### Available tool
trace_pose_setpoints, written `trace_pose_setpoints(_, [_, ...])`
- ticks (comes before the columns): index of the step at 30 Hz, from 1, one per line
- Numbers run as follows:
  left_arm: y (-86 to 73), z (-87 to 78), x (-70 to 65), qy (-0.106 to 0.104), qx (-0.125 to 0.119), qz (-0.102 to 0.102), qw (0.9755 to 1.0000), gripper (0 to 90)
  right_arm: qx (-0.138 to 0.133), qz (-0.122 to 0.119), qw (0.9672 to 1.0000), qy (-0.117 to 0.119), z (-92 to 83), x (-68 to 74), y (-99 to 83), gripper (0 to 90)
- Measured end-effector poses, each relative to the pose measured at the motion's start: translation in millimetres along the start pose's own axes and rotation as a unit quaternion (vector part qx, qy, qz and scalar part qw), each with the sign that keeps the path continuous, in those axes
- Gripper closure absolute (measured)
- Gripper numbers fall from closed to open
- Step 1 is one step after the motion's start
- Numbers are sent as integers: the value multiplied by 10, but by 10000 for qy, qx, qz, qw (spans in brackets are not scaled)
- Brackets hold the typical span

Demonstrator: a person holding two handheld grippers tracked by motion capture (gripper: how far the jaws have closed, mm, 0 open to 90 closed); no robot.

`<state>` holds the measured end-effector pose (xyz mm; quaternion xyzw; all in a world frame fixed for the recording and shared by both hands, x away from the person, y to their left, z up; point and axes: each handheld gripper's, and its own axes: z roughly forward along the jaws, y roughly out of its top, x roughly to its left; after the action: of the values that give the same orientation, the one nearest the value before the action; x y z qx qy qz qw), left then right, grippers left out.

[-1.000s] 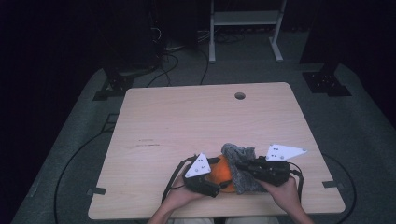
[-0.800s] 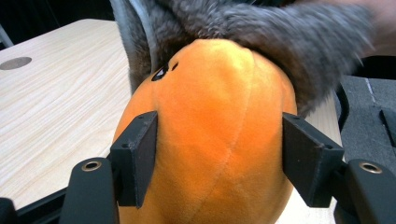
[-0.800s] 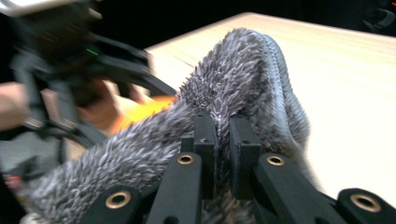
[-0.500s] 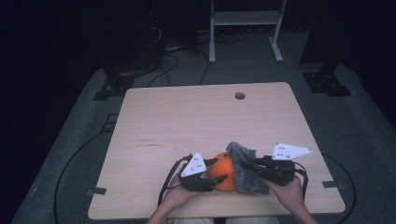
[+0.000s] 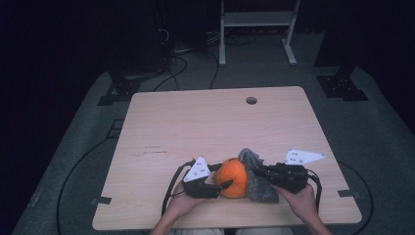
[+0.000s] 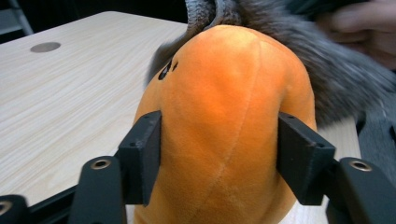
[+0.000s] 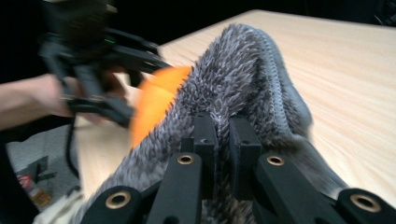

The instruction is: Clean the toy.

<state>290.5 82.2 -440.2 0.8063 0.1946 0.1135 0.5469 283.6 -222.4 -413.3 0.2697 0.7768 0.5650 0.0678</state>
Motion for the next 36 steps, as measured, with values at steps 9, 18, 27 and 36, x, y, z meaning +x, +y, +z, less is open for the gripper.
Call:
trace_pose_setpoints(9, [11,23,-29,9,23,-5,10000,419,41,-129,9996,-237,32,-20,38,830])
trace_pose_setpoints(18, [18,49,-60,15,-1,124,9999,346,117,-63,9992,-380,-10,-74,3,829])
trace_pose_setpoints(27, [46,81,-143,111,-14,291,9995,427,42,-571,9983,-111,55,185,130,829])
trace_pose_setpoints(36, [2,160,-133,-7,66,474,9989,283,20,-280,9993,-257,30,59,74,829])
